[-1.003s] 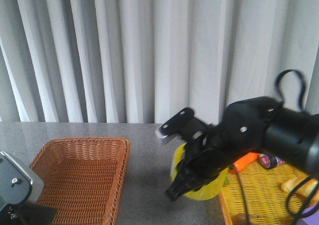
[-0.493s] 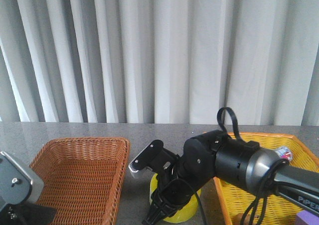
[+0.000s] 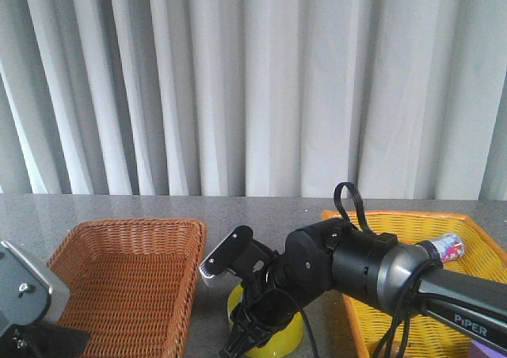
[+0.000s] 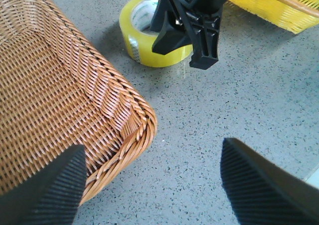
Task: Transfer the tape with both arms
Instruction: 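Grip the tape roll rim and lift it out toward the table center, then set the tape roll on the table and withdraw the right gripper, then reach the left gripper to the tape roll and grip its rim, then lift the tape roll with the left gripper and lower it into the brown basket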
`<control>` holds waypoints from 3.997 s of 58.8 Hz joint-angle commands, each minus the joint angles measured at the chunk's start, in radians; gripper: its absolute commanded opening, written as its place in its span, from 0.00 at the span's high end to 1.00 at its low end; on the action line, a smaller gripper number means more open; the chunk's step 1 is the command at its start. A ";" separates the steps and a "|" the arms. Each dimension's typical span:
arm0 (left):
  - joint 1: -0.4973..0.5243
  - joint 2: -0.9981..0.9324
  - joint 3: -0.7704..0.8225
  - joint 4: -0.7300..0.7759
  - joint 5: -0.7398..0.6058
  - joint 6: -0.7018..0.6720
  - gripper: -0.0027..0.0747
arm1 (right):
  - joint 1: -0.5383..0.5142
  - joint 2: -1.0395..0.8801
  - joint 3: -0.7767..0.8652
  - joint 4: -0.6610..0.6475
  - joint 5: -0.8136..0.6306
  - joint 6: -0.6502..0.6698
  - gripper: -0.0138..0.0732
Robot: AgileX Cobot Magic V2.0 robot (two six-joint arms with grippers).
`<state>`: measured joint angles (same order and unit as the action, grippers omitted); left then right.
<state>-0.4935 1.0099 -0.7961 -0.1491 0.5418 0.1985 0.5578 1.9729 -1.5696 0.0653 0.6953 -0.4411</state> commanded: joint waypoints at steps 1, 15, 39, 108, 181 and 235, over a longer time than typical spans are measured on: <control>-0.007 -0.011 -0.034 -0.014 -0.068 0.000 0.27 | -0.002 -0.068 -0.033 -0.001 -0.050 -0.013 0.40; -0.007 -0.011 -0.034 -0.014 -0.068 0.000 0.27 | -0.006 -0.218 -0.033 -0.009 0.052 0.109 0.35; -0.007 -0.011 -0.034 -0.014 -0.068 0.000 0.27 | -0.149 -0.661 0.314 0.003 0.038 0.257 0.41; -0.008 0.213 -0.270 -0.025 -0.051 0.167 0.30 | -0.214 -1.300 0.880 -0.005 -0.045 0.382 0.43; -0.112 1.078 -1.069 -0.066 0.300 0.347 0.32 | -0.214 -1.300 0.880 -0.005 -0.045 0.379 0.43; -0.112 1.059 -1.070 -0.066 0.301 0.344 0.82 | -0.214 -1.300 0.880 -0.005 -0.045 0.379 0.43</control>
<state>-0.6017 2.1630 -1.8325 -0.2008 0.8667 0.5447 0.3481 0.6750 -0.6659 0.0607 0.7124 -0.0617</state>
